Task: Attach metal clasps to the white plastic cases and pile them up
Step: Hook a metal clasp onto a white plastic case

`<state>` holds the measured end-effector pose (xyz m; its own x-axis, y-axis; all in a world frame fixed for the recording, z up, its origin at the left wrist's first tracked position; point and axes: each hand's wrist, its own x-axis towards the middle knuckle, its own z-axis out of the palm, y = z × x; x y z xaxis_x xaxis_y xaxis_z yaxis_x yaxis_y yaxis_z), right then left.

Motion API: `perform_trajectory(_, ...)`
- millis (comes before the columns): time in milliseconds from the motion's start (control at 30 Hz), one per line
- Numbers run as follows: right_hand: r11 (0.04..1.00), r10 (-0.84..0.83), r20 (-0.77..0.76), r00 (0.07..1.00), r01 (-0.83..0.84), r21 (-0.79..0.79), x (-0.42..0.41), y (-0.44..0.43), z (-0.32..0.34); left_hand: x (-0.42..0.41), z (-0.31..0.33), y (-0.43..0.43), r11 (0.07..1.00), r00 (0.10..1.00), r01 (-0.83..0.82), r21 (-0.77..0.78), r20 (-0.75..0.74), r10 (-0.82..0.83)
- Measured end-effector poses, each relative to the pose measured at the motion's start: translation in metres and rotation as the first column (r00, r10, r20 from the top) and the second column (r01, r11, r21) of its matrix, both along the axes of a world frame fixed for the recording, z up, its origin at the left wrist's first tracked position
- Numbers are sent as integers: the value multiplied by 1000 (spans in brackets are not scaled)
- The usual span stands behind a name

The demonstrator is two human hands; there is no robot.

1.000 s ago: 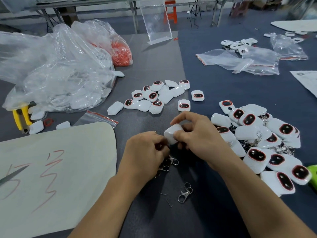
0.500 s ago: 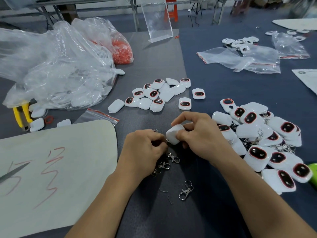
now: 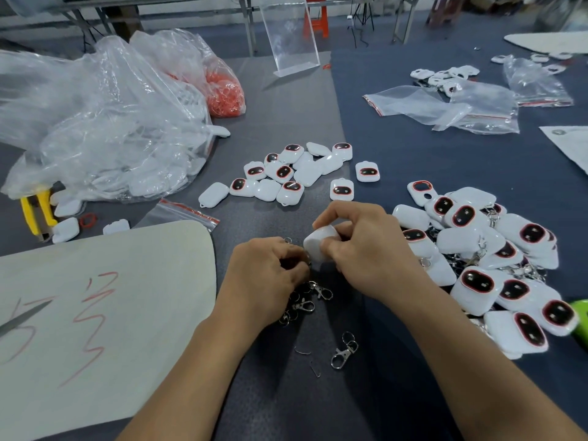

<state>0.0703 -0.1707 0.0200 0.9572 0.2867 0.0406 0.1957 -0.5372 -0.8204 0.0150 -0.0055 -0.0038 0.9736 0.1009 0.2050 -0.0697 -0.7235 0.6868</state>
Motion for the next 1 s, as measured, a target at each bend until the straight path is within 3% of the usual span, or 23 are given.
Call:
perform_trajectory(267, 996, 29, 32, 999, -26, -87, -5, 3, 8, -1, -1, 1, 999, 1000, -4, 53, -2, 5)
perform_trajectory(500, 999, 30, -43, 999, -31, -42, 0, 0, 11, 0, 0, -2, 1000, 1000, -17, 4, 12, 17)
perform_trajectory(700, 997, 4, -17, 1000, -5, -76, 1, 0, 0, 0, 1, -2, 1000, 1000, -29, -4, -3, 29)
perform_trajectory(1000, 977, -60, -201, 978, 99, 188, 7, -5, -4, 0, 4, -2, 999, 1000, -15, -32, 12, 16)
